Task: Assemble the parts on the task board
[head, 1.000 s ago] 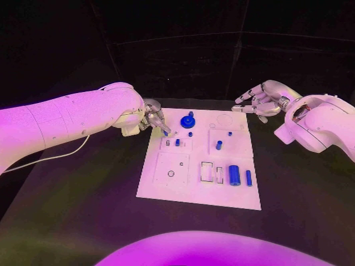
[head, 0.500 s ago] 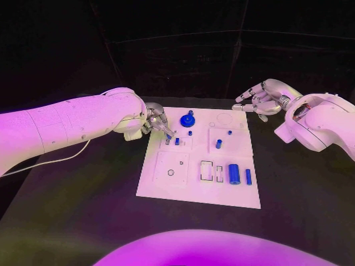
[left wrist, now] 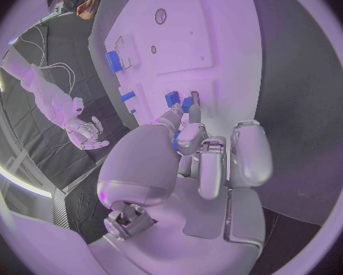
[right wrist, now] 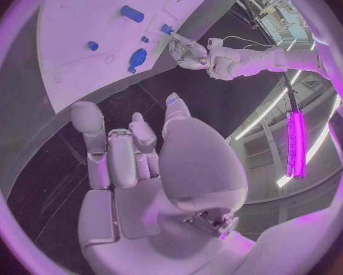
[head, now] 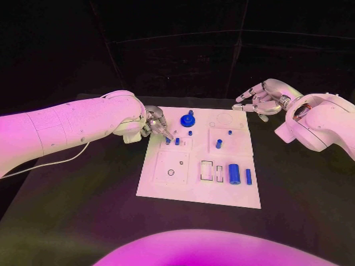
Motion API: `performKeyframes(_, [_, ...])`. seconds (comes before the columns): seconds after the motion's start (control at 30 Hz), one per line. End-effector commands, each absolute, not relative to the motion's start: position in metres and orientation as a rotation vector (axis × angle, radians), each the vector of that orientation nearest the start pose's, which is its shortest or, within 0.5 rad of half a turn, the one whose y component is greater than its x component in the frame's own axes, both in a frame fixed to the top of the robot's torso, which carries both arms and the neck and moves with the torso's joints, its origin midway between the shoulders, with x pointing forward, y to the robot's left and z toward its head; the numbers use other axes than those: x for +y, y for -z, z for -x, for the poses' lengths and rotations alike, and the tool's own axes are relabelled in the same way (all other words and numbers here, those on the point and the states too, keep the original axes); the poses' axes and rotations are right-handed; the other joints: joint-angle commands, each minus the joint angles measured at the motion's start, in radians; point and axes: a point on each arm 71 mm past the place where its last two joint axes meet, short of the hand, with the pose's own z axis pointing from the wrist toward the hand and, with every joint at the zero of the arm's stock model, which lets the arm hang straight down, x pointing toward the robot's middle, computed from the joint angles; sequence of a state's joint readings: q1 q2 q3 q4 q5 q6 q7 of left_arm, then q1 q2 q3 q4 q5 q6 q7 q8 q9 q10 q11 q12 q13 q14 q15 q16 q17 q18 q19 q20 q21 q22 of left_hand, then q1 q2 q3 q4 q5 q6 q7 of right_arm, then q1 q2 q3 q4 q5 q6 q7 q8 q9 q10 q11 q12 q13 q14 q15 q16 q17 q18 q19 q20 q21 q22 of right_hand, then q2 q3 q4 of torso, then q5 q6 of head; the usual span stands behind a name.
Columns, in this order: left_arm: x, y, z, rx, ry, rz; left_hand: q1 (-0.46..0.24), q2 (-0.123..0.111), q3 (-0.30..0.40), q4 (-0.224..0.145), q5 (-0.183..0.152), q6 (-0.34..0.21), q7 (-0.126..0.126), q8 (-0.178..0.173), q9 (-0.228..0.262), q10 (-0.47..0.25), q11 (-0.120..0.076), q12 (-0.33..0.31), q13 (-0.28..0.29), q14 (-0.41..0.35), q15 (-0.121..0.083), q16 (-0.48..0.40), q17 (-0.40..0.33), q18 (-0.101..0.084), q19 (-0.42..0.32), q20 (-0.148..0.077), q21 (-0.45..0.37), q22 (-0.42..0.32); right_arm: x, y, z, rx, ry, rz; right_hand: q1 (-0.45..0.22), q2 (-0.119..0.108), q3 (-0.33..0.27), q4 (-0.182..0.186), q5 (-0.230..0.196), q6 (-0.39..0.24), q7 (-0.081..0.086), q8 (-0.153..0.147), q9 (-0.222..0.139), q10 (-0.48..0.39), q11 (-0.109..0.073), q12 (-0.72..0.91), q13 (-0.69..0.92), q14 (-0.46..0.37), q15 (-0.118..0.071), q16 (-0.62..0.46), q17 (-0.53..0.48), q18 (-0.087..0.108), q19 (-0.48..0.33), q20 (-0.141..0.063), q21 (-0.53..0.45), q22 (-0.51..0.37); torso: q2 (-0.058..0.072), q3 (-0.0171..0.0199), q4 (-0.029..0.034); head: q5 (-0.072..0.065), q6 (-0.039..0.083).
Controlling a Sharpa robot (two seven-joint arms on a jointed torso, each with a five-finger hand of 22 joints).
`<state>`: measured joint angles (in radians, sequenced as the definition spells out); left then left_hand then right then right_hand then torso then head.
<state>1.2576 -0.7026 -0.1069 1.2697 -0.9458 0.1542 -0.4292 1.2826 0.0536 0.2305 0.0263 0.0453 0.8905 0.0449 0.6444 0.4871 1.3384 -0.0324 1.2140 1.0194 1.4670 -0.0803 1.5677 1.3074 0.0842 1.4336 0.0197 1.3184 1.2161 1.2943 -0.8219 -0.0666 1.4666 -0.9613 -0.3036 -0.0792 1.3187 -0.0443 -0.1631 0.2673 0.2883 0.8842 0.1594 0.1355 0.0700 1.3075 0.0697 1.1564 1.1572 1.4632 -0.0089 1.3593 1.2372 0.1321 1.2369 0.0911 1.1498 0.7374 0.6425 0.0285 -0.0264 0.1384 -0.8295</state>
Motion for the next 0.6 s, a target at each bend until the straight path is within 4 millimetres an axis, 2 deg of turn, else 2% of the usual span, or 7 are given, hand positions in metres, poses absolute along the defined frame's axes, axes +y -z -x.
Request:
performKeyframes(0.03, [0.2177, 0.2375, -0.516, 2.38, 0.441, 0.295, -0.012, -0.004, 0.122, -0.103, 0.002, 0.001, -0.003, 0.005, 0.002, 0.005, 0.001, -0.005, -0.002, 0.104, -0.007, 0.003, 0.263, -0.008, 0.005, 0.002, 0.001, 0.002, -0.2108, 0.1558, -0.5109, 1.728, -0.852, -0.286, 0.014, 0.001, -0.003, 0.006, 0.004, -0.004, 0.0, 0.006, -0.001, -0.005, 0.0, 0.005, -0.001, 0.042, -0.002, -0.004, 0.002, 0.012, 0.006, 0.002, -0.004, -0.001, 0.0, -0.0007, 0.0007, -0.001, -0.002])
performKeyframes(0.2, [0.2192, 0.238, -0.5158, 2.384, 0.435, 0.297, -0.012, -0.004, 0.122, -0.103, 0.002, 0.001, -0.003, 0.005, 0.002, 0.005, 0.001, -0.005, -0.002, 0.104, -0.007, 0.003, 0.263, -0.008, 0.005, 0.002, 0.001, 0.002, -0.2108, 0.1558, -0.511, 1.728, -0.852, -0.286, 0.014, 0.001, -0.003, 0.006, 0.004, -0.004, 0.0, 0.006, -0.001, -0.005, 0.0, 0.005, -0.001, 0.042, -0.002, -0.004, 0.002, 0.012, 0.006, 0.002, -0.004, -0.001, 0.0, 0.0001, -0.0004, 0.001, -0.003])
performKeyframes(0.6, [0.2267, 0.2383, -0.5173, 2.376, 0.415, 0.317, -0.018, -0.009, 0.135, -0.106, 0.002, 0.002, -0.003, 0.006, 0.002, 0.005, 0.001, -0.005, -0.001, 0.104, -0.007, 0.003, 0.263, -0.009, 0.005, 0.002, 0.001, 0.003, -0.211, 0.1558, -0.5111, 1.727, -0.852, -0.286, 0.014, 0.001, -0.003, 0.006, 0.004, -0.004, 0.0, 0.006, -0.001, -0.005, 0.0, 0.005, -0.001, 0.042, -0.002, -0.004, 0.002, 0.012, 0.006, 0.002, -0.004, -0.001, 0.0, -0.0004, 0.0003, 0.0, -0.003])
